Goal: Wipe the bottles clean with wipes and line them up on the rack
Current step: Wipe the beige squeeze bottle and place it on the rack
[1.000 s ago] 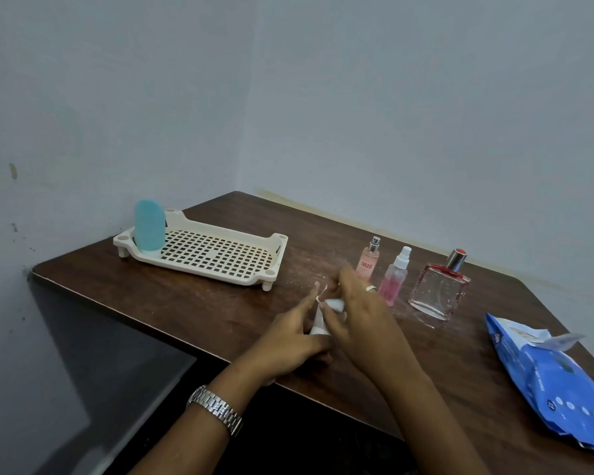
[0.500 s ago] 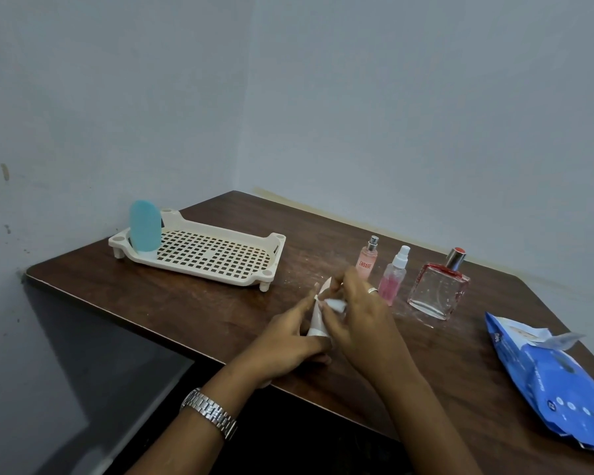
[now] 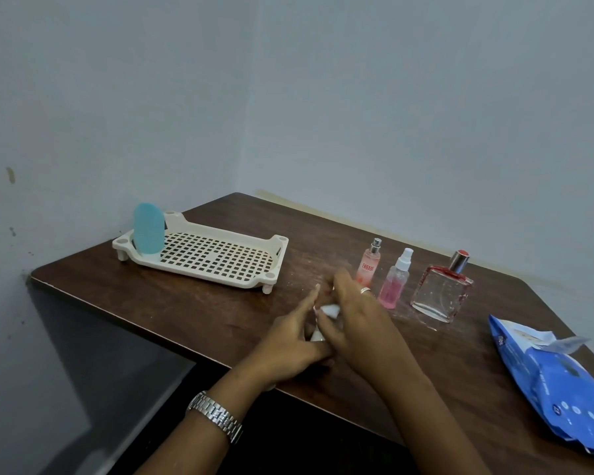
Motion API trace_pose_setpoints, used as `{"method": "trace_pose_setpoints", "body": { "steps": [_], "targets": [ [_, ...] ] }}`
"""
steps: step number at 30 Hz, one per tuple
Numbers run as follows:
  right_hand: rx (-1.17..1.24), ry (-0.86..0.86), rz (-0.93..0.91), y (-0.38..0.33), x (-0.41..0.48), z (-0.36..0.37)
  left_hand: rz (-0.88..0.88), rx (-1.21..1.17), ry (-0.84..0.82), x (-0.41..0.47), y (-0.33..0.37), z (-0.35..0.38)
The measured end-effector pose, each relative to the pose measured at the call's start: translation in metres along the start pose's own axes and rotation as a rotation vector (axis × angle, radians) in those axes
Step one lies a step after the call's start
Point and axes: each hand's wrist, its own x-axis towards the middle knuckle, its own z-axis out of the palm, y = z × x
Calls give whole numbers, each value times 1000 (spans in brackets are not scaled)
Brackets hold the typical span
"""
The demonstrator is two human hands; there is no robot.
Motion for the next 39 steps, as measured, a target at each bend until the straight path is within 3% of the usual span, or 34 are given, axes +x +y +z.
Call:
{"method": "trace_pose_setpoints", "body": {
  "steps": [11, 21, 26, 33, 39],
  "targets": [
    [45, 279, 139, 13, 0, 4, -26, 2, -29, -1, 3, 2],
    [163, 371, 168, 18, -3, 1, 4, -136, -110, 1, 0, 1],
    [143, 314, 99, 14, -11, 7, -18, -178, -122, 1, 1, 0],
    [254, 412, 221, 29, -1, -1, -24, -190, -121, 1, 2, -1],
    [295, 401, 180, 23, -11, 7, -35, -237, -127, 0, 6, -4]
  ]
}}
